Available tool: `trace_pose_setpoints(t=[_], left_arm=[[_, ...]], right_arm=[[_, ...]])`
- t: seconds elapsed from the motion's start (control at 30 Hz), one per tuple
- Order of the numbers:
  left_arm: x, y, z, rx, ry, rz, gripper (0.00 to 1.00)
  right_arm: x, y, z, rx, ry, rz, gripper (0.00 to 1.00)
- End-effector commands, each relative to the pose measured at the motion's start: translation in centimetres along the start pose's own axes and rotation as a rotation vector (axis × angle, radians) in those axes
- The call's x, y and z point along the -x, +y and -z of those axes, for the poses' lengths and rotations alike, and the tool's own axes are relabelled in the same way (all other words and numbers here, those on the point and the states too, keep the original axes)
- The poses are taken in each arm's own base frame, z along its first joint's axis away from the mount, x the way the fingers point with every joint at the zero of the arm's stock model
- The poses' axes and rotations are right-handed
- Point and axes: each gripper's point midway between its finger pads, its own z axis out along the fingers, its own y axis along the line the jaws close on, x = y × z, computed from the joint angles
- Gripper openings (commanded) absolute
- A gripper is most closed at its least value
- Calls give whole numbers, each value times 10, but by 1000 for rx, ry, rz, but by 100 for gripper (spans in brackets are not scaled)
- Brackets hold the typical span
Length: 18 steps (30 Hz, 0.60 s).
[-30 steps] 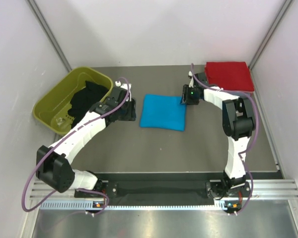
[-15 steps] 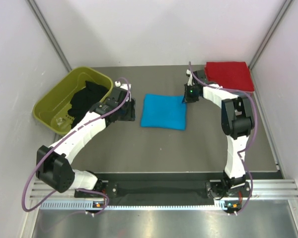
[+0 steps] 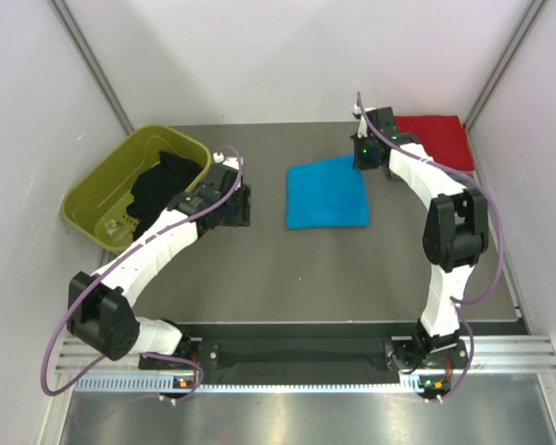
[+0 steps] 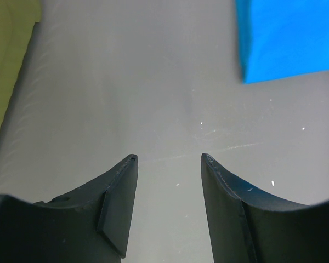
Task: Fold and stack the t-shirts
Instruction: Neatly place the folded tshirt to the corner
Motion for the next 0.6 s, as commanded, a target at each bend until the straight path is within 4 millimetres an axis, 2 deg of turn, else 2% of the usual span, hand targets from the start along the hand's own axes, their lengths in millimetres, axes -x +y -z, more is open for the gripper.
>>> trace_pose_setpoints(t=[0.0, 0.17, 0.4, 0.53, 0.57], left_arm=[[12, 4, 5, 15, -64, -4, 55], [12, 4, 4, 21, -67, -5, 55], [8, 7, 1, 44, -52, -13, 55], [9, 6, 1, 41, -58, -16, 55], [8, 4, 1, 29, -52, -17, 56]], right_arm=[[61, -19, 60, -95, -173, 96, 0], [82, -41, 84, -149, -210, 114, 0], [101, -73, 111, -207, -251, 134, 0], [120, -93, 130, -242, -303, 122, 0], [122, -97, 130, -243, -303, 117, 0]])
